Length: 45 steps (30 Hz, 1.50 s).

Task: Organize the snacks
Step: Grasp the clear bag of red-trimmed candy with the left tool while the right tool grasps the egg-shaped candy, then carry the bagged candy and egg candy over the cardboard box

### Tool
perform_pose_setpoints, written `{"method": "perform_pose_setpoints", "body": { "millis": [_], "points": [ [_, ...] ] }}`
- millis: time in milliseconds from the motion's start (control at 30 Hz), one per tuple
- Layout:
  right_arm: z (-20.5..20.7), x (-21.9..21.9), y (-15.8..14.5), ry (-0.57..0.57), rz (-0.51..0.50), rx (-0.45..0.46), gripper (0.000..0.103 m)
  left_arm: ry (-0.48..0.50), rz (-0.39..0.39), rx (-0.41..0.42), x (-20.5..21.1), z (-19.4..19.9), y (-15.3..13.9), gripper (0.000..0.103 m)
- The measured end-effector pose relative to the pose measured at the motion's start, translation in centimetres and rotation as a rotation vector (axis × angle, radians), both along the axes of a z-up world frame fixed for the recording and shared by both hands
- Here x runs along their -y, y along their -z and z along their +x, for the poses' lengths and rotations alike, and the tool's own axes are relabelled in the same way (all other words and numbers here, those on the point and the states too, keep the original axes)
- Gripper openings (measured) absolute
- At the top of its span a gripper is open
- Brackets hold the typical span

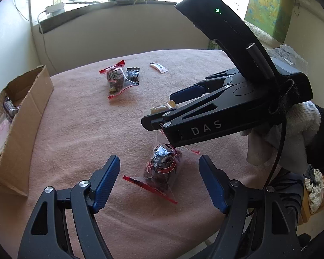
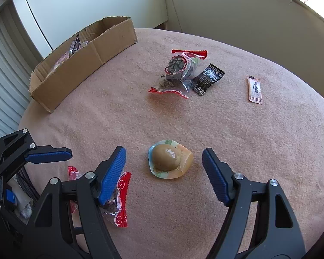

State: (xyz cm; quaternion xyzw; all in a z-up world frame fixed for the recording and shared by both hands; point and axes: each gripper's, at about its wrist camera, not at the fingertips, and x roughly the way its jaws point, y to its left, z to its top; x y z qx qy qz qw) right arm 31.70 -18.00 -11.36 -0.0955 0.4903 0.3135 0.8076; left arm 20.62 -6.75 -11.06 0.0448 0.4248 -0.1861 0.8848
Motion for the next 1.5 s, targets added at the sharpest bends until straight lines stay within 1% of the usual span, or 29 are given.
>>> {"method": "perform_pose_setpoints", "body": {
  "millis": [67, 133, 167, 200, 233, 267, 300, 400, 633, 700, 867, 1000, 1133, 1267, 1400, 1500],
  "points": [
    [0.1, -0.2, 0.4, -0.005, -0.007, -0.010, 0.062, -0.004, -0.008, -0.002, 0.1, 0.2, 0.2, 0.076],
    [0.0, -0.4, 0.4, -0.007, -0.019, 0.002, 0.059, -0.008, -0.012, -0.007, 0.1, 0.3, 0.5, 0.075],
    [-0.1, -0.4, 0.4, -0.005, -0.025, 0.007, 0.053, -0.011, -0.015, -0.010, 0.1, 0.4, 0.6, 0.075],
    [-0.1, -0.4, 0.4, -0.001, -0.032, 0.013, 0.048, -0.014, -0.020, -0.013, 0.0, 0.4, 0.8, 0.073],
    [-0.1, -0.3, 0.3, 0.002, -0.037, 0.018, 0.045, -0.017, -0.022, -0.015, 0.0, 0.4, 0.8, 0.070],
    [-0.1, -0.2, 0.3, 0.003, -0.037, 0.020, 0.042, -0.022, -0.022, -0.015, -0.1, 0.4, 0.9, 0.063],
    [-0.1, 0.0, 0.2, 0.002, -0.030, 0.017, 0.042, -0.030, -0.027, -0.018, -0.2, 0.5, 1.0, 0.058],
    [-0.3, 0.2, 0.2, 0.005, -0.023, 0.019, 0.040, -0.039, -0.036, -0.014, -0.3, 0.5, 1.1, 0.054],
    [-1.4, -0.4, 0.0, 0.004, -0.075, 0.084, 0.036, -0.062, -0.032, 0.010, -0.1, -0.3, 0.7, 0.048],
    [-1.6, 0.0, -0.1, 0.029, -0.064, 0.090, 0.035, -0.075, -0.035, 0.013, -0.1, -0.5, 0.7, 0.039],
    [-2.0, 1.0, 0.2, 0.093, -0.014, 0.088, 0.037, -0.103, -0.053, 0.013, -0.5, -0.6, 0.7, 0.035],
    [-2.6, 1.2, 0.0, 0.134, -0.002, 0.111, 0.031, -0.124, -0.075, 0.017, -1.2, -0.7, 0.5, 0.034],
    [-3.3, 1.5, -0.4, 0.156, 0.004, 0.117, 0.030, -0.153, -0.097, 0.022, -2.2, -0.6, 0.3, 0.034],
    [-3.9, 2.4, -1.0, 0.186, 0.046, 0.110, 0.030, -0.174, -0.104, 0.039, -3.2, -0.6, -0.2, 0.034],
    [-4.5, 2.8, -2.0, 0.194, 0.069, 0.115, 0.030, -0.193, -0.107, 0.059, -4.2, -0.8, -1.0, 0.034],
    [-4.8, 2.3, -2.8, 0.179, 0.077, 0.125, 0.030, -0.215, -0.107, 0.079, -5.3, -1.0, -1.8, 0.034]
  ]
}}
